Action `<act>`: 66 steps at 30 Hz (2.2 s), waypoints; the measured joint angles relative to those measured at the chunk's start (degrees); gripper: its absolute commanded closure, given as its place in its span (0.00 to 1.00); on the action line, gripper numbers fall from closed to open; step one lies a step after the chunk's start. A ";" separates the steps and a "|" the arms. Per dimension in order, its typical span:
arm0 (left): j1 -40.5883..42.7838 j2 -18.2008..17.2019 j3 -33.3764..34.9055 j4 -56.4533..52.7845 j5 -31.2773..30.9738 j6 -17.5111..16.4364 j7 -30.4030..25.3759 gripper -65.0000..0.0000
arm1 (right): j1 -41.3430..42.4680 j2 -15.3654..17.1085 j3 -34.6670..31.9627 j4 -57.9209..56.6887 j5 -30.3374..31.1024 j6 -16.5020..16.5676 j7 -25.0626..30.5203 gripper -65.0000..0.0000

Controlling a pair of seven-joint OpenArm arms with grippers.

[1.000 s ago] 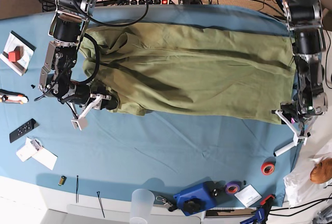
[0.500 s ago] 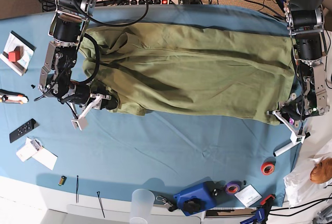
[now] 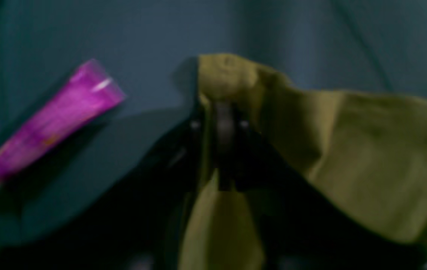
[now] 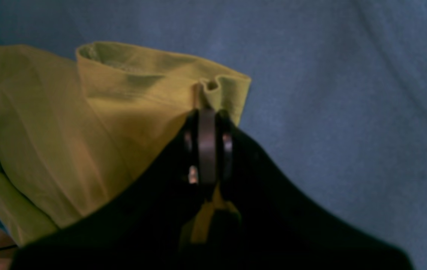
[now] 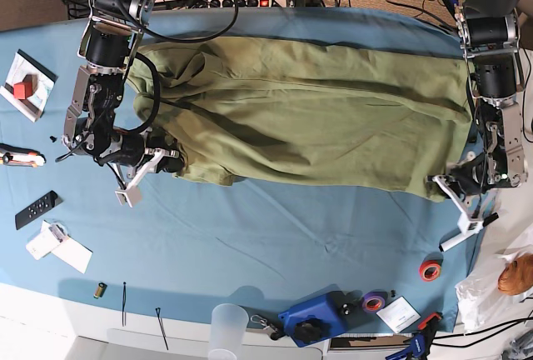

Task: Layout the t-shirt on the table in an organized manner, then fold the t-shirt properly
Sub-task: 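Grasp the shirt's long side edge with both grippers at each end, then lift the held edge with both grippers and fold it over lengthwise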

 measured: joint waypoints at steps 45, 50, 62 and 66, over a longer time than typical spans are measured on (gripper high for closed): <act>4.35 -2.47 -24.44 1.44 -25.07 -10.69 18.86 1.00 | -0.07 0.00 0.07 16.57 -0.22 4.74 2.38 1.00; 9.16 -3.91 -24.48 1.40 -31.87 -10.99 20.92 1.00 | -6.03 0.00 0.04 23.98 -0.15 4.70 2.12 1.00; 14.10 -4.09 -25.16 1.53 -41.38 -11.08 24.65 1.00 | -17.90 -0.11 5.75 41.29 0.59 3.85 2.19 1.00; 14.10 -4.90 -26.08 1.55 -42.93 -11.06 26.73 1.00 | -21.14 -0.15 9.57 42.53 1.86 3.87 1.99 1.00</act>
